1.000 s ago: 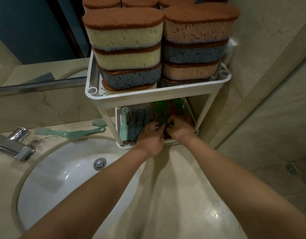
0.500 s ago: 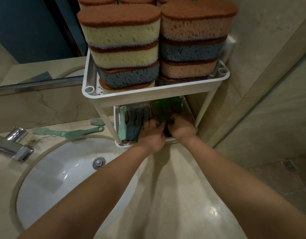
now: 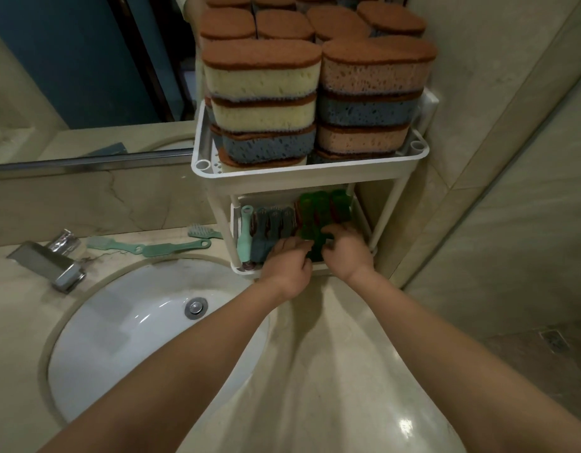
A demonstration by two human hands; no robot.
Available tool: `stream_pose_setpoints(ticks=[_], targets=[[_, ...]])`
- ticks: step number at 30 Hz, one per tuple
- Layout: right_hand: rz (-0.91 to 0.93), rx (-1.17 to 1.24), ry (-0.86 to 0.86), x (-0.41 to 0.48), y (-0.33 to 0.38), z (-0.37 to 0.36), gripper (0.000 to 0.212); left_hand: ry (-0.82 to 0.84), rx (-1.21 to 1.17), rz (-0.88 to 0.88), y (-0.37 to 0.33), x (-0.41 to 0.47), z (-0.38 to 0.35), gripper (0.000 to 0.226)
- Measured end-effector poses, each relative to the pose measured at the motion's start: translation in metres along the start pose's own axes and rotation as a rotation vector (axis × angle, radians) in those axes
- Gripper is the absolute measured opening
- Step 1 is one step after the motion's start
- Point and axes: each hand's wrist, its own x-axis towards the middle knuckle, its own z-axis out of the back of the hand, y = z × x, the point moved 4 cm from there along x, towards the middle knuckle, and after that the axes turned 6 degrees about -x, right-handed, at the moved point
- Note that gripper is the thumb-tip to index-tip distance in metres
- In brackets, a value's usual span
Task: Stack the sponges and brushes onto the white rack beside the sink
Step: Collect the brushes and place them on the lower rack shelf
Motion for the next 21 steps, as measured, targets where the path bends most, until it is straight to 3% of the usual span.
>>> stream_pose_setpoints(ticks=[6, 14, 21], targets=[[0.048, 0.085, -0.055, -0.038, 0.024, -0.011, 0.039, -0.146, -0.214, -0.047, 0.009, -0.044, 0.015, 0.043], [0.089, 0.120, 0.011, -0.068, 0.068, -0.052, 0.034, -0.337, -0.463, 0.140, 0.057, -0.104, 0.028, 0.037], [0.209, 0.191, 0.132, -0.093, 0.134, -0.097, 0.031, -0.470, -0.531, 0.374, 0.118, -0.167, 0.051, 0.038]])
